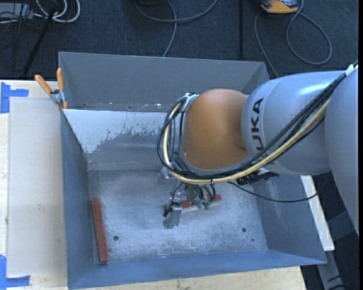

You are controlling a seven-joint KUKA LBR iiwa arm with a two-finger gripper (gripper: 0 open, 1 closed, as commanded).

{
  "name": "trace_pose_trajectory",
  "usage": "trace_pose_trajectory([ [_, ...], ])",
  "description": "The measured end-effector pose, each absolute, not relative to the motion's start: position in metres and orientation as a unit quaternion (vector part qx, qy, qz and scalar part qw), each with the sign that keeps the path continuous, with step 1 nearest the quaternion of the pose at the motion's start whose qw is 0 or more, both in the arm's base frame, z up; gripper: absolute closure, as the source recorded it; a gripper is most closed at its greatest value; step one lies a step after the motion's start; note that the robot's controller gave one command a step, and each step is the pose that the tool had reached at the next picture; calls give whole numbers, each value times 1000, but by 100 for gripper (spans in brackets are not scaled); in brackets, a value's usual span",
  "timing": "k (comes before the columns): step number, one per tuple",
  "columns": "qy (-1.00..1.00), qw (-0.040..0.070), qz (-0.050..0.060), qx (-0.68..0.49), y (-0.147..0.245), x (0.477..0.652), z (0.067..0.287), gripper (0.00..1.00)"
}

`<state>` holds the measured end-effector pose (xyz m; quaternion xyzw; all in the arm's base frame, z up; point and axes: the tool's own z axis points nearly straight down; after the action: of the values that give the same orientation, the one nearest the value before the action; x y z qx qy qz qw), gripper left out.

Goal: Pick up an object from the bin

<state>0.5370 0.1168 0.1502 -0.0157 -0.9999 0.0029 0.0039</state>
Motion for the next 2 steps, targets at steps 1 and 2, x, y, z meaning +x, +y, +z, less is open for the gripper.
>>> trace_pose_trajectory([
  [1,-1000,5,1,12,63,535,65,0],
  [2,-1000,1,0,12,66,537,69,100],
])
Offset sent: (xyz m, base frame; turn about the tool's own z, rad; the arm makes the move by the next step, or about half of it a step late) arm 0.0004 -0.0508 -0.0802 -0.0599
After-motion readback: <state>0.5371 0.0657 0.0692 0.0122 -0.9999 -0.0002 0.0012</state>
